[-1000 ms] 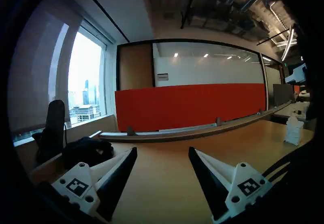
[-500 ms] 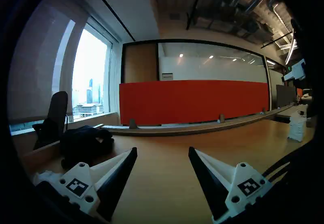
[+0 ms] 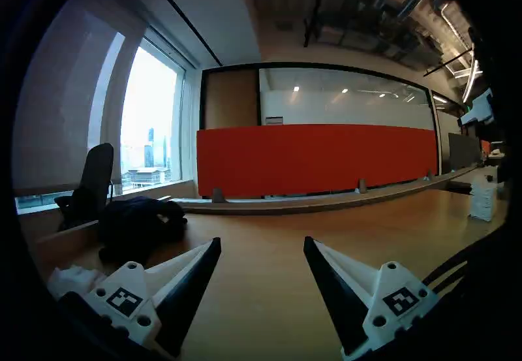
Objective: Fold towel
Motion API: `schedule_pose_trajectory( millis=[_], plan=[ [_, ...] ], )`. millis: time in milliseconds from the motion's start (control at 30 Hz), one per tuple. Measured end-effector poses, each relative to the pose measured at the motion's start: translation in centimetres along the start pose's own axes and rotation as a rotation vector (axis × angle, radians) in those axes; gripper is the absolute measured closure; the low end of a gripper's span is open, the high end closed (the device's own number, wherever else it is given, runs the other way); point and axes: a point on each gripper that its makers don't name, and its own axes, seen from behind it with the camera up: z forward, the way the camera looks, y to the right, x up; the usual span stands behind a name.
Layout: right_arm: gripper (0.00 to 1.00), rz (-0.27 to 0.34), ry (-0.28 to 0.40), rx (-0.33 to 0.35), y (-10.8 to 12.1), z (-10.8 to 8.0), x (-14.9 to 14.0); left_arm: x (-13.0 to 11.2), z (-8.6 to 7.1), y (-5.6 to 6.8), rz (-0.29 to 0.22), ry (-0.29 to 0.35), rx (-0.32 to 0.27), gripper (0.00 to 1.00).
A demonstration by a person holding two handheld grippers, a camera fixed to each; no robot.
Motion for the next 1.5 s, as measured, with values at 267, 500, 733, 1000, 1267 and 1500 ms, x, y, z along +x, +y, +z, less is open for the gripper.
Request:
schedule_pose_trajectory(
  millis=[267,500,733,1000,1267,1500],
  plan=[
    [0.04,-0.010,-0.002,-0.001,0.3,0.2,-0.2,-0.8,0.0,-0.1,-0.007,-0.011,0.004,0.06],
    [0.04,-0.010,-0.004,-0.006,0.8,0.3,-0.4,-1.1,0.1,-0.5,-0.029,-0.012,0.011,0.06],
    [0.04,-0.013,-0.007,-0.011,1.1,0.2,-0.6,-1.1,0.1,-0.5,-0.029,-0.012,0.008,0.06],
    [0.04,-0.015,-0.007,-0.012,1.4,0.2,-0.7,-1.1,0.0,-0.7,-0.028,-0.012,0.010,0.06],
    [0.04,-0.003,-0.001,-0.008,1.6,0.1,-0.6,-1.2,0.0,-0.7,-0.030,-0.012,0.008,0.06],
    [0.04,0.001,0.027,-0.013,2.8,-0.4,0.2,-1.4,0.1,-0.7,-0.030,-0.012,0.008,0.06]
  ],
)
